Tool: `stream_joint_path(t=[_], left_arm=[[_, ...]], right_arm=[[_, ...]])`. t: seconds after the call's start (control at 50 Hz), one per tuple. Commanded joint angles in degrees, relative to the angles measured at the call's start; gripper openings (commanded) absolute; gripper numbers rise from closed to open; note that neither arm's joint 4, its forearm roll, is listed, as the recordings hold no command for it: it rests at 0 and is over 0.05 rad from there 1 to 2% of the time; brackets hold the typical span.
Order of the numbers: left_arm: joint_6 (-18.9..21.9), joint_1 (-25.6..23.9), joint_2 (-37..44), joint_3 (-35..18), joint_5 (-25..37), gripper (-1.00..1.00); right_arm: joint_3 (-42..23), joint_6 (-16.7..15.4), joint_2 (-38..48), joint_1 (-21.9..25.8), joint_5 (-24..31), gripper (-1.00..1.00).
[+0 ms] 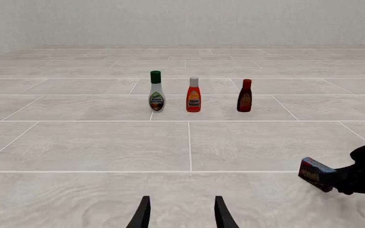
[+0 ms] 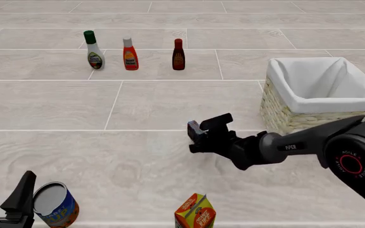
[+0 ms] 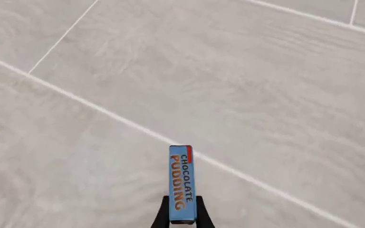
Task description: Pick the chocolate pudding and place it in the basket.
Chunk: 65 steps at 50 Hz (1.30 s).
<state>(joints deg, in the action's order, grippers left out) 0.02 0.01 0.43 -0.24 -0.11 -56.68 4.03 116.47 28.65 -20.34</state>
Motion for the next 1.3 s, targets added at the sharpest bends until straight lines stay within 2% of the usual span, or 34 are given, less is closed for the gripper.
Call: stream_joint_path(t=[0.02,0.24,0.44,0.9,1.3], left_arm=[[-0.01,0.00,0.01,0.00,0.00,1.00],[0.00,0.00,-0.01,0.00,0.00,1.00],[0.00,0.00,0.00,0.00,0.00,1.00],[0.00,-0.01,0.00,0.00,0.00,1.00],[-0.02,0.00,0.00,0.00,0.00,1.00]], right_arm=[[2.07,-1.95,-1.52,-2.65,-4.41,-1.00],[4.56,-2.76,-3.78,-1.80,-6.65,-1.00],[8.93,-3.63,-10.52,-1.49,-8.52,-1.00],[13.14,-3.56,-21.56,-0.62,-6.25,-1.00],[13.64,-3.49,-31.88,-0.16,0.32,-1.00]])
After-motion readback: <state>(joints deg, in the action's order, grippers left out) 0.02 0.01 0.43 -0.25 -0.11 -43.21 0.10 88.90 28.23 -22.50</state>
